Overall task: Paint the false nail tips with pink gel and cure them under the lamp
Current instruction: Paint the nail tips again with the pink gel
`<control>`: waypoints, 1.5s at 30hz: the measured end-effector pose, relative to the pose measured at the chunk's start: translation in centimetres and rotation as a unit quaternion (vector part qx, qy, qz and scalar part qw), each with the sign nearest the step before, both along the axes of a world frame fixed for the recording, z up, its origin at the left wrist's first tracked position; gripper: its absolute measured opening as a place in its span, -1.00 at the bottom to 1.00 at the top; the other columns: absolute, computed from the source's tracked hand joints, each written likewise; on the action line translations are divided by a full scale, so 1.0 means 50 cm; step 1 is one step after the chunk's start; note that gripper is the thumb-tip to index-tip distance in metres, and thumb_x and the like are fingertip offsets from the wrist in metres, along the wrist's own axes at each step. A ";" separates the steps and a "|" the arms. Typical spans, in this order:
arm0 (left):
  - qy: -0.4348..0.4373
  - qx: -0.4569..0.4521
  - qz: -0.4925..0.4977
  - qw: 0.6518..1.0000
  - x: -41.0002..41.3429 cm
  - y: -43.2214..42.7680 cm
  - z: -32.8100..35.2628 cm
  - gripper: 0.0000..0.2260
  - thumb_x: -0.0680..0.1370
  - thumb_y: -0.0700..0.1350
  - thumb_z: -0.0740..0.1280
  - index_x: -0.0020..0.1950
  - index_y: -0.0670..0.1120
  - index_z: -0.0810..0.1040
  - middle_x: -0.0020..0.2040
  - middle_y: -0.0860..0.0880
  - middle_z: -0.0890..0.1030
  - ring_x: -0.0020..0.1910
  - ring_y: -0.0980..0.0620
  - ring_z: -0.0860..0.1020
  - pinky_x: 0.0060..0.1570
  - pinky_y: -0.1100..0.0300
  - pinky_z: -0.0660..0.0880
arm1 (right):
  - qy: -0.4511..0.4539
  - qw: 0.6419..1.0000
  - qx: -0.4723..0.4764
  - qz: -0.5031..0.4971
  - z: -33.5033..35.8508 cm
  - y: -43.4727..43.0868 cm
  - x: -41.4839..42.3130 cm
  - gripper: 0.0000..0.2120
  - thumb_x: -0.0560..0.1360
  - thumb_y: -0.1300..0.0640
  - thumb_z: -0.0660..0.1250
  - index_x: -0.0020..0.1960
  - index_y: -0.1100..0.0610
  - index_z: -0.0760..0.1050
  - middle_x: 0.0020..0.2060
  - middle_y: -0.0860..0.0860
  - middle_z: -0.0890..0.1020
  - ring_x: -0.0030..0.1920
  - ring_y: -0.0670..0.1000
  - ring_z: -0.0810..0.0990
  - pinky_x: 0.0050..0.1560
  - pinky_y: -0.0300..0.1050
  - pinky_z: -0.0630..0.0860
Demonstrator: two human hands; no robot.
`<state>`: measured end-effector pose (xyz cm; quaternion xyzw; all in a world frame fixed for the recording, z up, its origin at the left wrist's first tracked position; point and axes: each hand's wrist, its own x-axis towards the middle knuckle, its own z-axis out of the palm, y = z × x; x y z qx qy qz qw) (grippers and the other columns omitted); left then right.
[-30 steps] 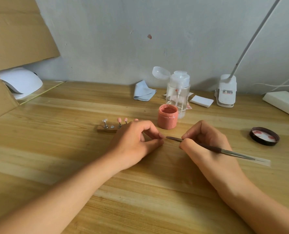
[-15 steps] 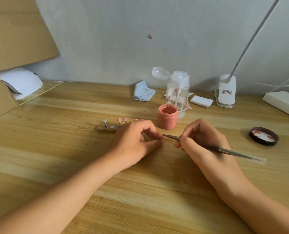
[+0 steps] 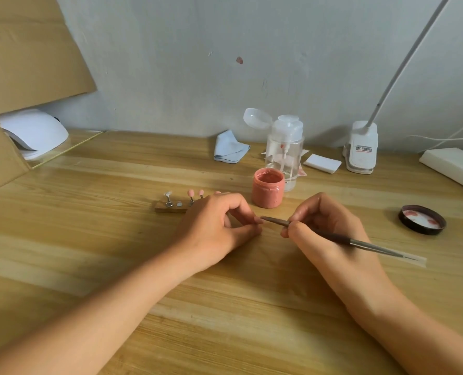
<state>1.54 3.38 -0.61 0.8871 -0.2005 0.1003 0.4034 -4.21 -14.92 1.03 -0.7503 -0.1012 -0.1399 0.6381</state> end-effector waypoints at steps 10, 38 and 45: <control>0.005 -0.011 -0.015 1.000 -0.007 -0.007 0.010 -0.88 0.44 0.01 0.52 -0.20 0.20 0.61 -0.21 0.33 0.64 -0.44 0.36 0.44 -0.12 0.23 0.36 | -0.046 0.998 0.018 -0.025 0.002 0.003 0.009 -0.88 0.58 0.03 0.35 0.09 -0.02 0.60 -0.06 -0.15 0.71 -0.03 -0.18 0.64 -0.02 -0.37 0.49; 0.011 -0.007 -0.001 1.000 -0.011 -0.011 0.012 -0.80 0.47 -0.08 0.46 -0.20 0.25 0.61 -0.29 0.37 0.60 -0.54 0.21 0.42 0.47 0.45 -0.08 | 0.001 0.999 0.027 -0.030 -0.014 0.001 0.021 -0.76 0.63 0.17 0.19 0.12 -0.04 0.61 -0.06 -0.18 0.72 -0.09 -0.21 0.61 0.03 -0.35 0.48; -0.023 0.018 -0.004 1.000 -0.006 -0.008 0.011 -0.93 0.49 -0.06 0.47 -0.12 0.13 0.65 -0.37 0.42 0.53 -0.55 0.20 0.39 0.24 0.69 -0.15 | 0.013 0.999 0.039 -0.022 -0.010 0.005 0.020 -0.75 0.63 0.23 0.18 0.08 0.03 0.61 -0.12 -0.22 0.72 -0.12 -0.32 0.61 -0.03 -0.50 0.42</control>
